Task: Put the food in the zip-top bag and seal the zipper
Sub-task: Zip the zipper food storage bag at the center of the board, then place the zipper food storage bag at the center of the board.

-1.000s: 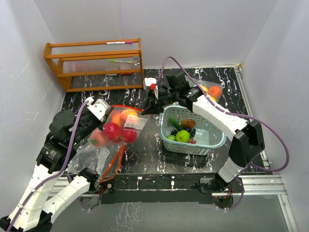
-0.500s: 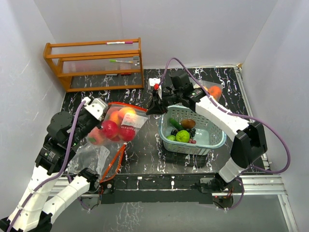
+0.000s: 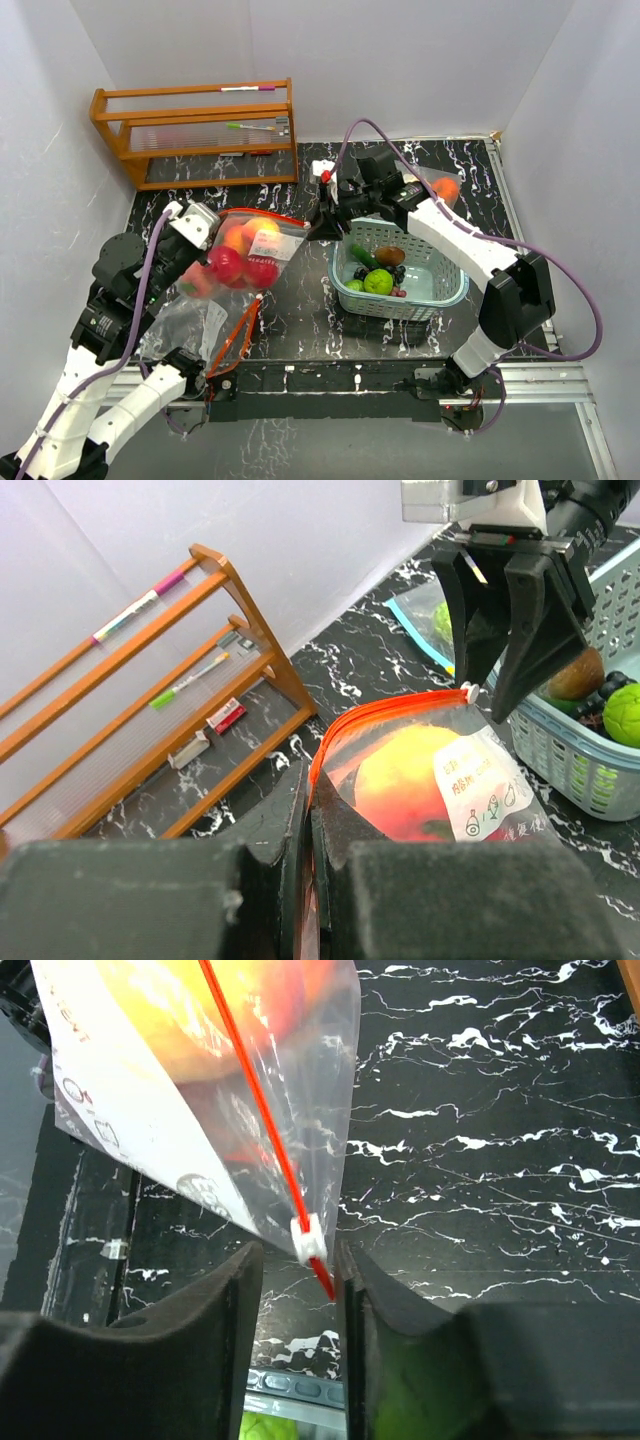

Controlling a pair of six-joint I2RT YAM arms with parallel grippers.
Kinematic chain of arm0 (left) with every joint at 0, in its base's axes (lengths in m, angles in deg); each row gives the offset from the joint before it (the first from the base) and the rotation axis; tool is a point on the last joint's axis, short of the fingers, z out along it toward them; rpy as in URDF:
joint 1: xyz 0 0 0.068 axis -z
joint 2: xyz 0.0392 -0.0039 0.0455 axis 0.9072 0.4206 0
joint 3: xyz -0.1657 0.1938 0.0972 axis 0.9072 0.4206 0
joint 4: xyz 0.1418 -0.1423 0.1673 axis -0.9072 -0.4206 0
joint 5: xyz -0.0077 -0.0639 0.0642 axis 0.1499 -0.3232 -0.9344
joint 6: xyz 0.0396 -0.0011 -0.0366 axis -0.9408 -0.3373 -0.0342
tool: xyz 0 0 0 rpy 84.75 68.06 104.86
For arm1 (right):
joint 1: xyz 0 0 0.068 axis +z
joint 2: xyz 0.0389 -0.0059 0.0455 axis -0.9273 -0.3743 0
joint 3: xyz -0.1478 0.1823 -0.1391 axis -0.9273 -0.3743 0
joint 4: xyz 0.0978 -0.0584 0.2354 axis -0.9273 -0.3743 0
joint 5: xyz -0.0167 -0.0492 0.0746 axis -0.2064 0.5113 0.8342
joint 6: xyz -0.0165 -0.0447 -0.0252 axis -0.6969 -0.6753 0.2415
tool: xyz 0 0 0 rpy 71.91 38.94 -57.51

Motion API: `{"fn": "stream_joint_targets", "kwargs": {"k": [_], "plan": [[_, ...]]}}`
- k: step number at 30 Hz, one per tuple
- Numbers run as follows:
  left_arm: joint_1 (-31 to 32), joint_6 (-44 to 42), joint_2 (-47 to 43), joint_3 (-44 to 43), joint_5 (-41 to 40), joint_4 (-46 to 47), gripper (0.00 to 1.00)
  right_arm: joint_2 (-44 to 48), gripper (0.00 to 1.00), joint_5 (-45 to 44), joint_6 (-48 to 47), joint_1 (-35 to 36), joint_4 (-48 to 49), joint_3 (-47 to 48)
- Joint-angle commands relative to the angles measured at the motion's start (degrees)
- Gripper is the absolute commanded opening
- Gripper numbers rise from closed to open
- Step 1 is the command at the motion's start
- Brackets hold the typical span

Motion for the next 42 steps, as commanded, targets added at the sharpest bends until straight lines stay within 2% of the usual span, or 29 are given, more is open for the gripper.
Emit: {"fn": "stream_joint_targets", "kwargs": {"k": [1,3,6,10,15,20,25,30,34,42], "plan": [[-0.3,0.1,-1.5,-0.5,-0.5,6.1,0.00,1.1,0.46,1.5,5.0,-0.9,2.7,3.1],[-0.3,0.5,-1.5,0.0,0.3,6.6,0.00,1.5,0.61,1.8,7.6,-0.9,6.2,3.3],[-0.3,1.0,-1.2,0.6,2.2,6.5,0.00,1.8,0.75,-0.4,9.6,-0.9,9.3,4.6],[-0.3,1.5,-0.1,1.2,4.7,6.3,0.00,2.9,0.85,-4.2,10.0,-0.9,9.6,7.1],[-0.3,2.3,1.7,2.7,7.3,7.0,0.00,5.0,0.87,-5.9,10.4,-0.9,12.3,8.1],[-0.3,3.4,3.5,2.8,8.7,7.0,0.00,6.3,0.98,-14.9,7.5,-0.9,9.9,8.5],[-0.3,3.2,4.0,2.6,10.9,6.9,0.00,7.4,0.98,-15.3,6.7,-0.9,10.6,6.9],[-0.3,2.9,5.8,2.3,14.3,7.3,0.00,7.3,0.98,-4.8,7.9,-0.5,12.4,6.6],[-0.3,3.4,7.2,2.8,16.6,9.2,0.00,6.4,0.98,-4.7,9.5,1.1,16.0,5.7],[-0.3,4.1,11.3,3.7,18.2,13.6,0.00,3.5,0.98,-2.9,8.6,4.8,14.8,7.5]]}}
